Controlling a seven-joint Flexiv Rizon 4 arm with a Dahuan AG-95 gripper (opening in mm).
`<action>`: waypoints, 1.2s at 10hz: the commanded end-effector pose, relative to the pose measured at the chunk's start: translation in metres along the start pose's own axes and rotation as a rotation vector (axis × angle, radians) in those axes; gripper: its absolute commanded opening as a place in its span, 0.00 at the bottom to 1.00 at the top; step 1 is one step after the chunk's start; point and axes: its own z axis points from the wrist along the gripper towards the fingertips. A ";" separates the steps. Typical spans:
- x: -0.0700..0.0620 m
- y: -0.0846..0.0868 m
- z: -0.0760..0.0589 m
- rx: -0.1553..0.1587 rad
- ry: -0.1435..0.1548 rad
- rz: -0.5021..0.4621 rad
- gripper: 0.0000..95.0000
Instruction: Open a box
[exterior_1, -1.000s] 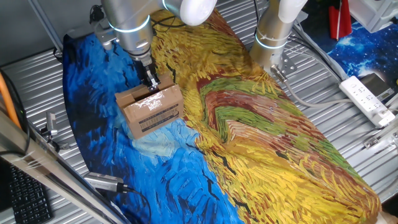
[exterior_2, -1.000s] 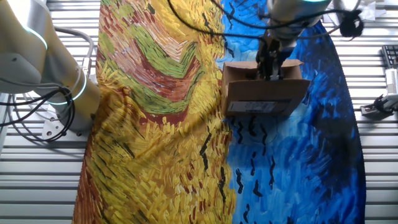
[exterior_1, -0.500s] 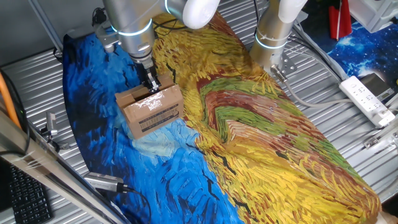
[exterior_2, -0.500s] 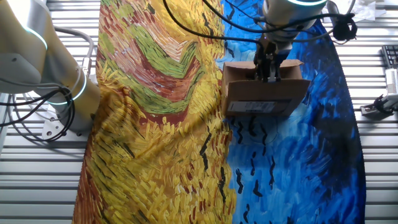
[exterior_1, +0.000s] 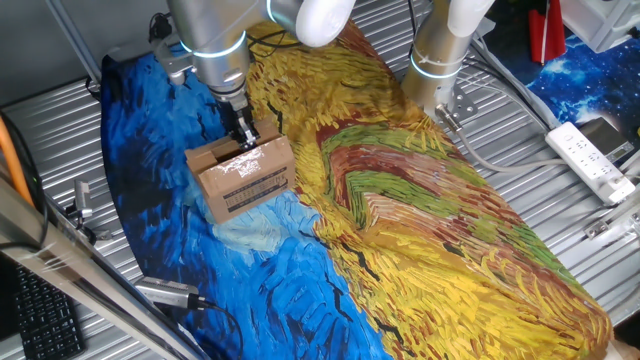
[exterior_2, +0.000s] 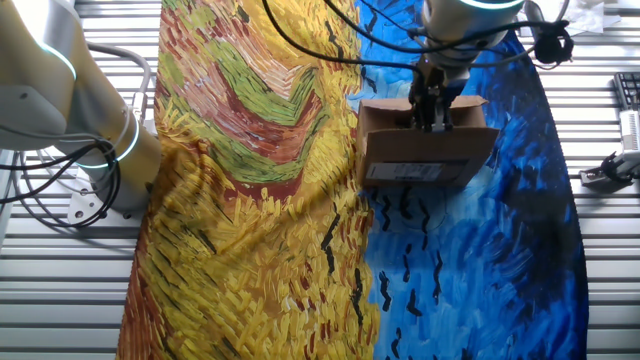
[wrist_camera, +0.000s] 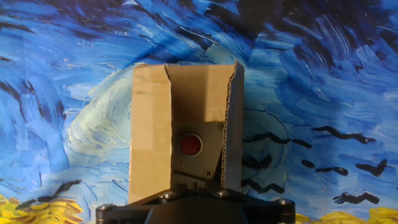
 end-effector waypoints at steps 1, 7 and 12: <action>0.000 0.000 0.000 -0.002 -0.003 -0.008 0.40; 0.000 0.000 0.000 -0.019 -0.019 -0.021 0.60; -0.001 0.001 0.000 -0.035 -0.038 -0.031 0.80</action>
